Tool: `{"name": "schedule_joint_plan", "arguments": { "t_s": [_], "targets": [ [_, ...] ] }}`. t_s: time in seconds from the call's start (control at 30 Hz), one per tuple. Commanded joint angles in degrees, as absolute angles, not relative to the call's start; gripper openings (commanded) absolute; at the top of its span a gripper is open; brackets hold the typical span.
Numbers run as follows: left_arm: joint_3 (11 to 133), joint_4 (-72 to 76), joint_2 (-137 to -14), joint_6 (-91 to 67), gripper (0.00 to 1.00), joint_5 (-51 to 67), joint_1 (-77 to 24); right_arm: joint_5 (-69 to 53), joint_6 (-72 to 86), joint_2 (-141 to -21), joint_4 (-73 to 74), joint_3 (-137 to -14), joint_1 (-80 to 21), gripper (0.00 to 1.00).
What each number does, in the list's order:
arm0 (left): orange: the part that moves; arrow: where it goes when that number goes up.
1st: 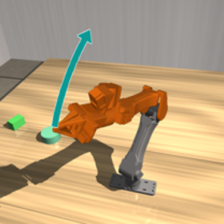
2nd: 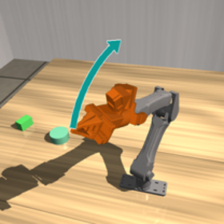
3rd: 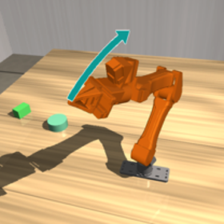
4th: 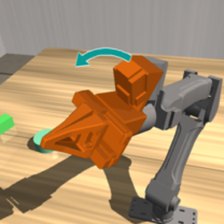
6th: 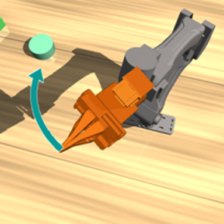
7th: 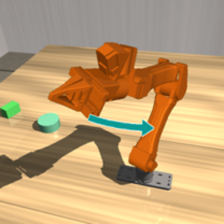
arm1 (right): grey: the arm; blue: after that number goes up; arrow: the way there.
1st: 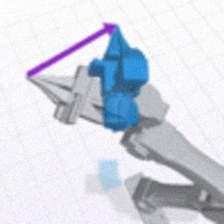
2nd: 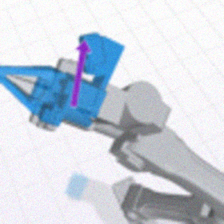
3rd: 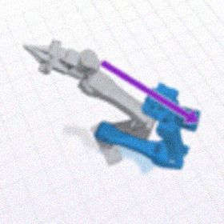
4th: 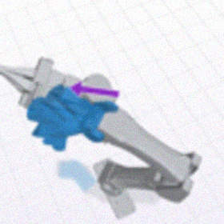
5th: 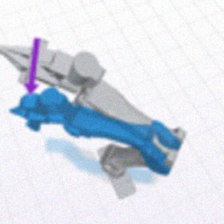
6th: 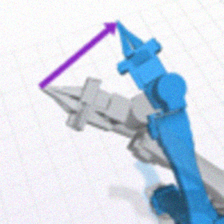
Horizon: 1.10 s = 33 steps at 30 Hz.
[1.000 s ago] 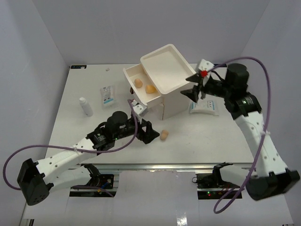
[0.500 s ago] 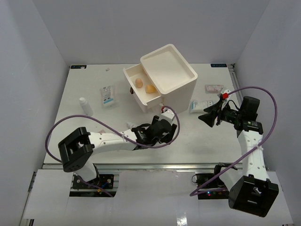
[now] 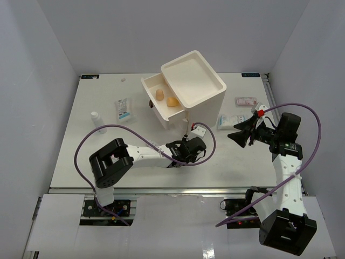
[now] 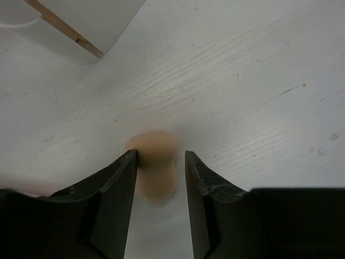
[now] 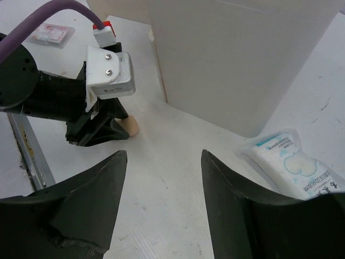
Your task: Organize the makeup
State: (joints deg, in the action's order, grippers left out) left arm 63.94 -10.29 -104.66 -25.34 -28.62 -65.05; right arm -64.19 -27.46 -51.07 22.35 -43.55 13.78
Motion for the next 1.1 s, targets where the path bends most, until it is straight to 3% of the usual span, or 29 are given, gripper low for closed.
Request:
{"name": "schedule_joint_plan", "arguments": {
  "t_s": [0.0, 0.23, 0.43, 1.07],
  "targets": [
    [65.9, -13.3, -105.6, -26.7, 0.50, -29.6, -64.1, -66.4, -27.4, -50.4, 21.1, -43.0, 14.2, 0.64],
    [65.5, -13.6, -106.8, -26.1, 0.33, -29.8, -63.4, -66.5, -27.4, -50.5, 21.1, -42.8, 14.2, 0.64],
    [63.9, -13.4, -105.1, -26.0, 0.01, -28.5, -62.9, -66.7, -27.4, -50.4, 21.0, -42.8, 14.6, 0.64],
    [60.0, -9.4, -68.9, -23.0, 0.00, -10.2, -59.1, -66.9, -27.5, -49.9, 20.7, -42.4, 15.2, 0.64]
  ]
}}
